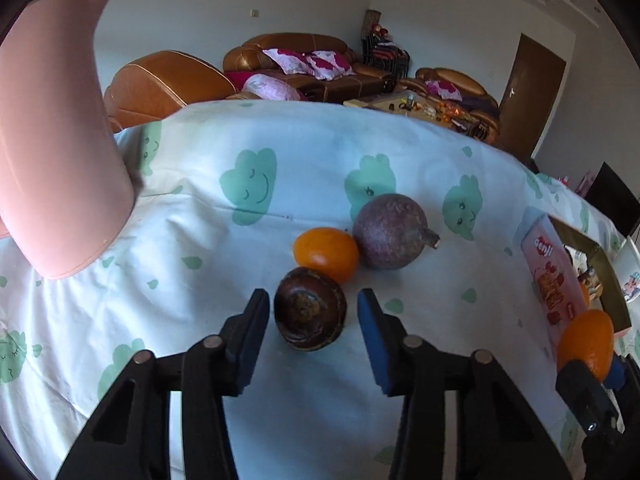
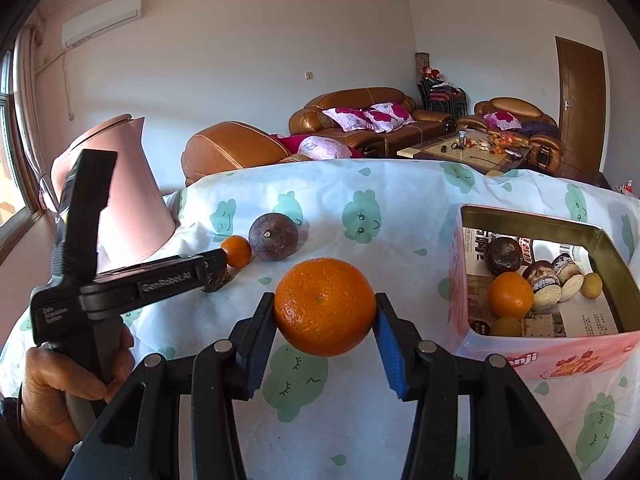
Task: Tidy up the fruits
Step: 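Hold the mandarin with the right tool while the left tool grasps a brown date, then carry the mandarin into the pink tin with the right tool while the left tool carries the date there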
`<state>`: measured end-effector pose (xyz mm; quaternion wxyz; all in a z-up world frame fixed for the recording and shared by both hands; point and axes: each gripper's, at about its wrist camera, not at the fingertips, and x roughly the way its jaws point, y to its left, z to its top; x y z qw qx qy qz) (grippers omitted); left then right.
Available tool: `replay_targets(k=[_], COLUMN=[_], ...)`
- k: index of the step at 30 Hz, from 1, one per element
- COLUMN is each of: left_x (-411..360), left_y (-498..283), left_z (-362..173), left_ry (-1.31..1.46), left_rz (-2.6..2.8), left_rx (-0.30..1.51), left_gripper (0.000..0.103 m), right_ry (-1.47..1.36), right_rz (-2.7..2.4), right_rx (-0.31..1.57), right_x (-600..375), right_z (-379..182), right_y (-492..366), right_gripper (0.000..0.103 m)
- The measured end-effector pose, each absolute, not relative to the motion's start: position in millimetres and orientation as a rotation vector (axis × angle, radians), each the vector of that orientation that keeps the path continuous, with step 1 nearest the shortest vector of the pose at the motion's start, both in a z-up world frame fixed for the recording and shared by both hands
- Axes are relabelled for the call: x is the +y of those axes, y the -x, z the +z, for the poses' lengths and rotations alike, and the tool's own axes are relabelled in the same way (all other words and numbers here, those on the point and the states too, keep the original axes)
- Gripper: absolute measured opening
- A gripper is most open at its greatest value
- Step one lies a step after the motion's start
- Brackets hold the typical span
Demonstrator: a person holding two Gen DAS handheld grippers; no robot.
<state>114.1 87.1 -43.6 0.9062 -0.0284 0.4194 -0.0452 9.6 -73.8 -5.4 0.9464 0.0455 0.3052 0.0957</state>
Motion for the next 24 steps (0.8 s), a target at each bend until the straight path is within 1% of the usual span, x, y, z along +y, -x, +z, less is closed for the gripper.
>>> replay_targets(k=[1, 2, 6, 12, 14, 24], left_x=[84.1, 83.6, 86.4, 78.4, 73.8, 52.3], left_y=[-117.4, -119.6, -115.2, -75.4, -65.4, -38.0], left_z=[-46.6, -48.3, -44.7, -16.2, -10.6, -3.5], left_ry=[0.045, 0.044, 0.067, -0.014, -0.056, -0.069], left_rz=[-0.084, -0.077, -0.085, -0.016, 0.007, 0.014], left_rx=[0.886, 0.897, 0.867, 0.635, 0.586, 0.559], left_gripper=[0.040, 0.038, 0.038, 0.038, 0.038, 0.038], right_ry=[-0.092, -0.091, -0.084, -0.079, -0.058, 0.016], right_rz=[0.196, 0.196, 0.199, 0.176, 0.162, 0.111], right_rx=[0.623, 0.623, 0.622, 0.589, 0.570, 0.519], right_x=[-73.6, -73.2, -72.4, -73.3, -72.3, -76.1], right_z=[-5.5, -5.6, -5.4, -2.0, 0.0, 6.9], right_y=[-10.0, -10.2, -10.1, -5.8, -3.7, 2.2], right_gripper=[0.050, 0.050, 0.050, 0.050, 0.050, 0.050])
